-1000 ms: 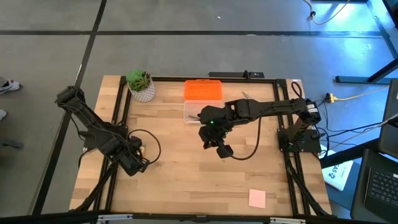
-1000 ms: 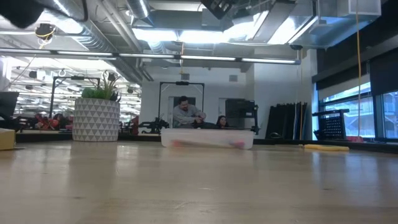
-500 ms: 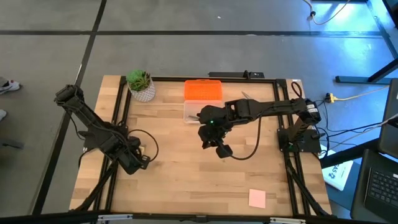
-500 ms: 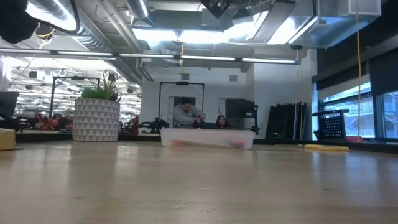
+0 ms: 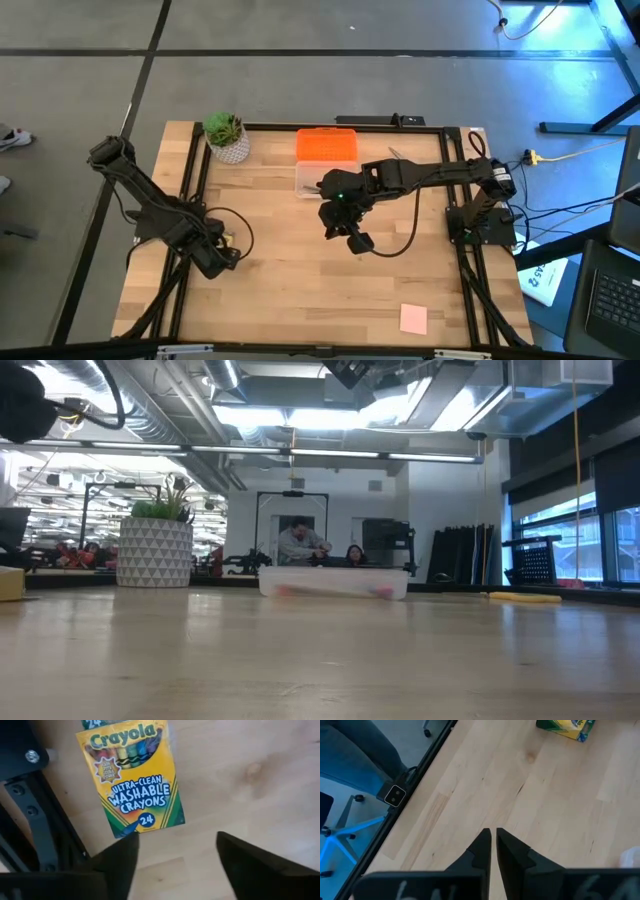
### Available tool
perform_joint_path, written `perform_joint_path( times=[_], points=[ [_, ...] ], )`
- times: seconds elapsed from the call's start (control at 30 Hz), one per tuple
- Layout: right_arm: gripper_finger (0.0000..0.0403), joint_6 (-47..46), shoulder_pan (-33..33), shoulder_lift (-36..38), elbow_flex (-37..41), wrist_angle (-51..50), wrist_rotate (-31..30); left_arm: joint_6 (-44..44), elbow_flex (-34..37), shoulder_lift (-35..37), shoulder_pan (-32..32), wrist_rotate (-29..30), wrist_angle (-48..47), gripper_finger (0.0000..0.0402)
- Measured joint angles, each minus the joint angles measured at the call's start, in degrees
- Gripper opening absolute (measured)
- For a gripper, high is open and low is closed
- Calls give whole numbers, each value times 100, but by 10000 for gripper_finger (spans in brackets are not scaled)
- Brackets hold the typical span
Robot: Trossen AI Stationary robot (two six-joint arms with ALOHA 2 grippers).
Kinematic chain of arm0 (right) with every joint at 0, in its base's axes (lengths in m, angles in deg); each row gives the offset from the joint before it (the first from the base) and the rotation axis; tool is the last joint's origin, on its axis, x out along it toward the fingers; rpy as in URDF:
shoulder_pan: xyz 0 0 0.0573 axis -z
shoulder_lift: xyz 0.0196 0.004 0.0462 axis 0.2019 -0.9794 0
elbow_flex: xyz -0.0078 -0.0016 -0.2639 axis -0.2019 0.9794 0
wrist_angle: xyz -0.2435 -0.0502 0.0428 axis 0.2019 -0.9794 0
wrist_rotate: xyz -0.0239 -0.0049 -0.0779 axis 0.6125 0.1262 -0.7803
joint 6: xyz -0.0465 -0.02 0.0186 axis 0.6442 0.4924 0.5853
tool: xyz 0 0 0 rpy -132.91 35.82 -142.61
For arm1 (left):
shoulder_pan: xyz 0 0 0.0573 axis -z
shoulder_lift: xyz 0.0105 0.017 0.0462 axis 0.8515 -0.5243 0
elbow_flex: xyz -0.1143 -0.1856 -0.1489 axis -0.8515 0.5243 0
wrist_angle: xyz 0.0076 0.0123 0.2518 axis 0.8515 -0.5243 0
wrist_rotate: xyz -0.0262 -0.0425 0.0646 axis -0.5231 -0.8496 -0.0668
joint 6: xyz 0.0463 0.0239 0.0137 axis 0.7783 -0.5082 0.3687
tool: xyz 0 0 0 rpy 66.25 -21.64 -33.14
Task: Pack school essentials
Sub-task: Put the yellow crayon box into the orange supply box
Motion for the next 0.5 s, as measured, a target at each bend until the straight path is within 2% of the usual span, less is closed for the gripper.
perform_joint_path(
  times=[0.23, 0.5],
  points=[
    [31, 0, 0, -2, 0, 2, 0, -285, 188, 0, 0, -21, 88, 384],
    [31, 0, 0, 0, 0, 4, 0, -543, 547, 0, 0, -90, 395, 398]
  ],
)
